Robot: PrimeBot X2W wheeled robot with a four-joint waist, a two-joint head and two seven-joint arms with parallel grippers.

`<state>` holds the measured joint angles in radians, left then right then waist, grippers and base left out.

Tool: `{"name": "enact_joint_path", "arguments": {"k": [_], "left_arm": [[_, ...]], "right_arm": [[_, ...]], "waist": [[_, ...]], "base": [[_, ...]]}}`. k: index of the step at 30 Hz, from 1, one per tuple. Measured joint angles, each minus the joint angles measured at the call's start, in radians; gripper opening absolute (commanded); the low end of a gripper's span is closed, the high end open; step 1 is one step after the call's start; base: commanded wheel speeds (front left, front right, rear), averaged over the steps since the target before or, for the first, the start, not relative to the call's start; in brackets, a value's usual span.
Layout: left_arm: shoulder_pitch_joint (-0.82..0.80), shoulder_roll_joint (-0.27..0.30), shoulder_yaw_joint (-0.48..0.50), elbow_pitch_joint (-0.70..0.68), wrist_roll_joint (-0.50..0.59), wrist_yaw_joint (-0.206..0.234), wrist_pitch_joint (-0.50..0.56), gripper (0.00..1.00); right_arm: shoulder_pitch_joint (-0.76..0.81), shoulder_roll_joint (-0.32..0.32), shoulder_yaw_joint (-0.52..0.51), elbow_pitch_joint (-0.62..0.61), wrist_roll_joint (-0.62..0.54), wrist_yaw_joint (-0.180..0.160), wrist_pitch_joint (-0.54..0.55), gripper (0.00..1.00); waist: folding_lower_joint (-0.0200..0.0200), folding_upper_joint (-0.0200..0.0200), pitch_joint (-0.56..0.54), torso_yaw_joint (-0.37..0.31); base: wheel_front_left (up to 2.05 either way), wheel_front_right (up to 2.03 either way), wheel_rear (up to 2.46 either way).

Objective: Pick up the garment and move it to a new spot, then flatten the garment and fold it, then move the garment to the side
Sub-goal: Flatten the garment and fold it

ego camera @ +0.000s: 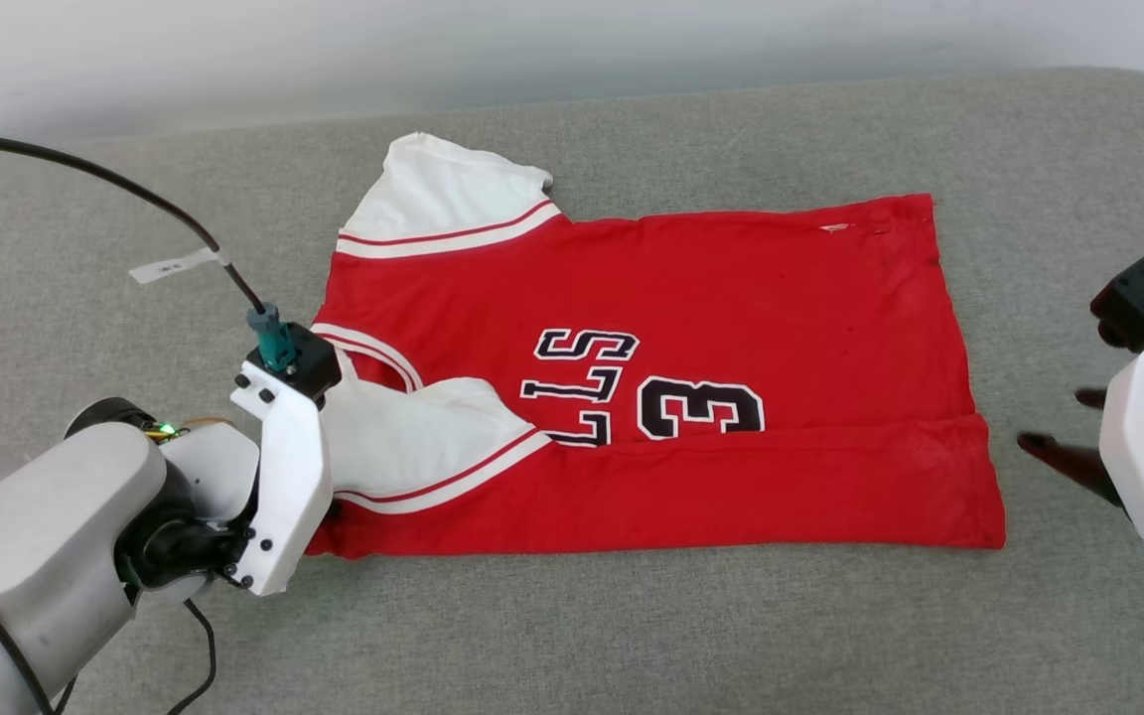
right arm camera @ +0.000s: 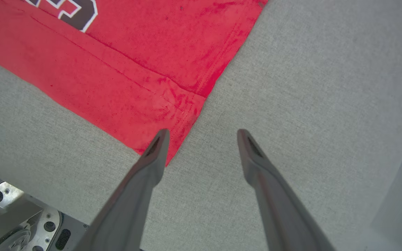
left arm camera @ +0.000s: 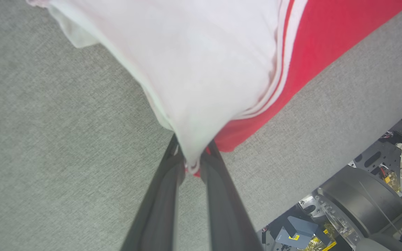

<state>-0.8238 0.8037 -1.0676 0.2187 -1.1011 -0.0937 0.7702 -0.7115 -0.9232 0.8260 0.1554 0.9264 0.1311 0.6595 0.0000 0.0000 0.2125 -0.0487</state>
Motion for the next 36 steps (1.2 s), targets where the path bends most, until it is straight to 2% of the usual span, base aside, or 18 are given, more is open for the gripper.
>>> {"name": "enact_joint_path", "arguments": {"k": [3,6,15,21,22,23,24,30,36], "left_arm": [[0.0,0.007,0.0,-0.036,0.007,0.009,-0.003,0.0],[0.0,0.006,0.001,-0.066,0.01,0.02,-0.007,0.0],[-0.008,0.007,0.011,-0.094,0.017,0.039,-0.014,0.0],[-0.004,0.009,0.011,-0.093,0.015,0.041,-0.025,0.0],[0.0,0.01,0.011,-0.091,0.013,0.041,-0.026,0.0],[0.003,0.012,0.012,-0.09,0.008,0.042,-0.031,0.0],[0.003,0.012,0.012,-0.09,0.008,0.042,-0.031,0.0],[0.044,0.036,0.023,-0.087,-0.016,0.044,-0.067,0.0],[0.104,0.081,0.027,-0.126,-0.042,0.051,-0.091,0.0]], "right_arm": [[-0.01,-0.014,0.024,0.009,0.027,0.0,0.097,1.0],[-0.022,0.013,0.024,0.044,0.049,0.0,0.133,1.0],[0.004,0.162,0.033,0.225,0.072,0.0,0.123,1.0],[0.005,0.191,0.057,0.271,0.083,-0.001,0.098,1.0],[0.004,0.192,0.061,0.272,0.087,-0.002,0.095,0.89],[0.002,0.193,0.066,0.272,0.087,-0.002,0.085,0.32],[0.002,0.193,0.066,0.272,0.087,-0.002,0.085,0.0],[0.006,0.193,0.077,0.252,0.113,-0.002,0.006,0.0],[0.044,0.119,0.082,0.173,0.145,0.0,-0.037,0.0]], "waist": [[0.0,0.0,0.01,0.006],[0.0,0.0,0.025,0.013],[0.0,0.0,0.085,0.037],[-0.0001,0.0,0.101,0.044],[-0.0001,0.0,0.099,0.043],[-0.0001,0.0,0.097,0.041],[-0.0001,0.0,0.097,0.041],[0.0,0.0,0.057,0.028],[-0.0001,0.0,0.0,0.023]], "base": [[0.0,0.0,0.0],[0.0,0.0,0.0],[0.0,0.0,0.0],[0.0,0.0,0.0],[0.0,0.0,0.0],[0.0,0.0,0.0],[0.0,0.0,0.0],[0.0,0.0,0.0],[0.0,0.0,0.0]]}}
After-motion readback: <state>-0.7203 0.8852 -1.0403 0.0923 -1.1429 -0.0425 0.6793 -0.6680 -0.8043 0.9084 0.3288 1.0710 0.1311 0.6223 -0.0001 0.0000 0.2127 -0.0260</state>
